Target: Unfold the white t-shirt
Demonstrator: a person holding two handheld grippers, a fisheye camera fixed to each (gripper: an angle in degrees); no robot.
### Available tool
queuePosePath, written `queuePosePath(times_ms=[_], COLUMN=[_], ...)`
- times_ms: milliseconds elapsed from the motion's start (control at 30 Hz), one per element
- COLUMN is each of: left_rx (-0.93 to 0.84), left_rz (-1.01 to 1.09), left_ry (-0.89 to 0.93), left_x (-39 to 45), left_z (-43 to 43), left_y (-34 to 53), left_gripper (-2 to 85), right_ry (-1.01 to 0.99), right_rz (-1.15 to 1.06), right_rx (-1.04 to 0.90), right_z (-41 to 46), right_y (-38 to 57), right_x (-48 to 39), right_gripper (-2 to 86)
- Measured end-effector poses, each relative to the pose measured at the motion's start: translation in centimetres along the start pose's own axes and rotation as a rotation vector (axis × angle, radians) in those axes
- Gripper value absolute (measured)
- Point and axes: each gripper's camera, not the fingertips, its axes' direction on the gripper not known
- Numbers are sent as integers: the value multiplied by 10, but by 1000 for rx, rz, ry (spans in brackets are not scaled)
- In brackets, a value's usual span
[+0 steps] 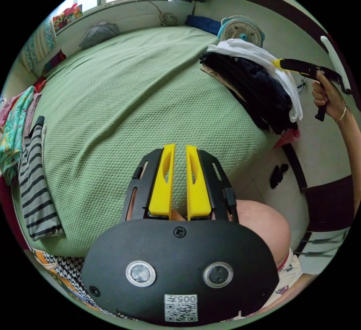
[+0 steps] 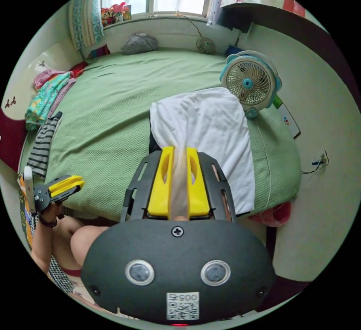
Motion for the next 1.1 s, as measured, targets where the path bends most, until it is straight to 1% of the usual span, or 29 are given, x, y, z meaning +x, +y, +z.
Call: queuePosePath(times_ms=[233,333,433,500,700,833,900,1000,1100], left_rx=[9,10,22,29,29,24,20,19,23], left_rz=[23,17,8,5,-3,-3,-3,-11,-21], left_ry=[-33,-21,-6,-2,16,18,11,14,18], left_x=[9,8,7,6,2,0,-3,-9,-17], left_z=[10,13,14,14,19,21,22,21,19], left_y=[-2,-4,-5,-5,-8,-8,-8,-8,-7], left_gripper=[62,62,61,61,60,59,59,57,57], right_ry=[35,132,172,156,95,163,193,151,104], right_rz=[-39,-67,-15,35,-24,-70,-64,-28,-17], right_rx=[-18,-44,-38,-21,-28,-58,-56,-48,-49], right_z=[6,16,18,14,19,31,36,35,33], right_y=[-15,-20,-25,-29,-34,-41,-46,-52,-57], right_x=[-15,-18,-9,-1,-10,-19,-19,-11,-1], right_gripper=[88,79,70,68,72,61,40,11,3])
